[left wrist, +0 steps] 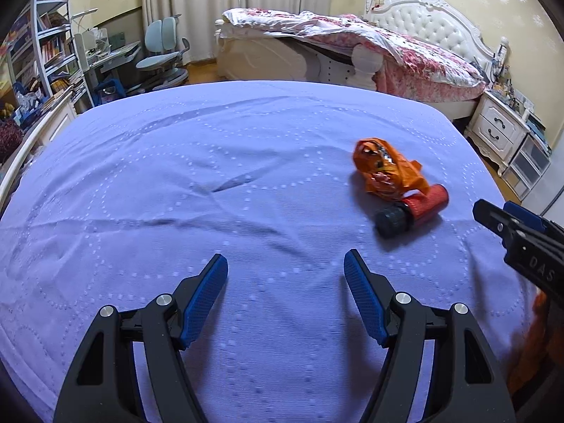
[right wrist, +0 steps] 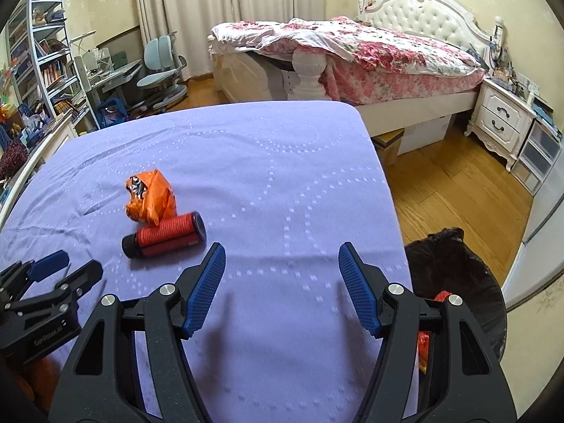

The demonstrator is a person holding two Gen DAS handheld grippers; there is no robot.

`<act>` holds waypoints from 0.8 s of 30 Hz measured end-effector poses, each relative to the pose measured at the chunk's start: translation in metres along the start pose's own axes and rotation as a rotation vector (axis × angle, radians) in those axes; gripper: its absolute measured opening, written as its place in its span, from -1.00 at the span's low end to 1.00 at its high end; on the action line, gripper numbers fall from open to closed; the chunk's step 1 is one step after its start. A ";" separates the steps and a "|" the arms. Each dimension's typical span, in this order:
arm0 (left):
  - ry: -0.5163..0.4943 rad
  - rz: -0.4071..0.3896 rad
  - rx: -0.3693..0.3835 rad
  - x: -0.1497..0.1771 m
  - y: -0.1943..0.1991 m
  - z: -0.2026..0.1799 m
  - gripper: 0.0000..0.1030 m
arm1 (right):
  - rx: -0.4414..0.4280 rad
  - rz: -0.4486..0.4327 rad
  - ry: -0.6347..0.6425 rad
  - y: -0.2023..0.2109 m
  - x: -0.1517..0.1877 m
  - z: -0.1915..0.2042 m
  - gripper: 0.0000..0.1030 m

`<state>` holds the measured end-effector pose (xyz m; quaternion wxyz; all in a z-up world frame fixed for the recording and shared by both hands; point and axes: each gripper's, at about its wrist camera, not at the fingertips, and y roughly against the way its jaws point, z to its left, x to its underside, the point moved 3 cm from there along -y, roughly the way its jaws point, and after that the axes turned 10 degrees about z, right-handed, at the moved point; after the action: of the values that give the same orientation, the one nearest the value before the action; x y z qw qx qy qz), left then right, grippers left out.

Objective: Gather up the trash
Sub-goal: 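Lower the left gripper around the red tube and close it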

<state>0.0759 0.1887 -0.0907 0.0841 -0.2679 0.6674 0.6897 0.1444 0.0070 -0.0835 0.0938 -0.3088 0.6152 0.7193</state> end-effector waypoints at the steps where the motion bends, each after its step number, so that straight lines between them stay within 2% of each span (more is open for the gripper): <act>1: 0.005 0.000 -0.002 0.000 0.000 0.003 0.34 | -0.002 0.004 0.005 -0.003 -0.003 0.003 0.26; 9: 0.032 0.005 -0.001 0.001 -0.001 0.017 0.34 | -0.020 0.041 0.027 -0.018 -0.015 0.017 0.27; 24: 0.080 0.013 -0.004 0.007 0.002 0.041 0.38 | -0.100 0.078 0.151 -0.018 0.002 0.073 0.27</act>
<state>0.0587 0.2269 -0.0939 0.0521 -0.2912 0.6708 0.6801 0.1277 0.0791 -0.0954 0.0033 -0.3424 0.5954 0.7269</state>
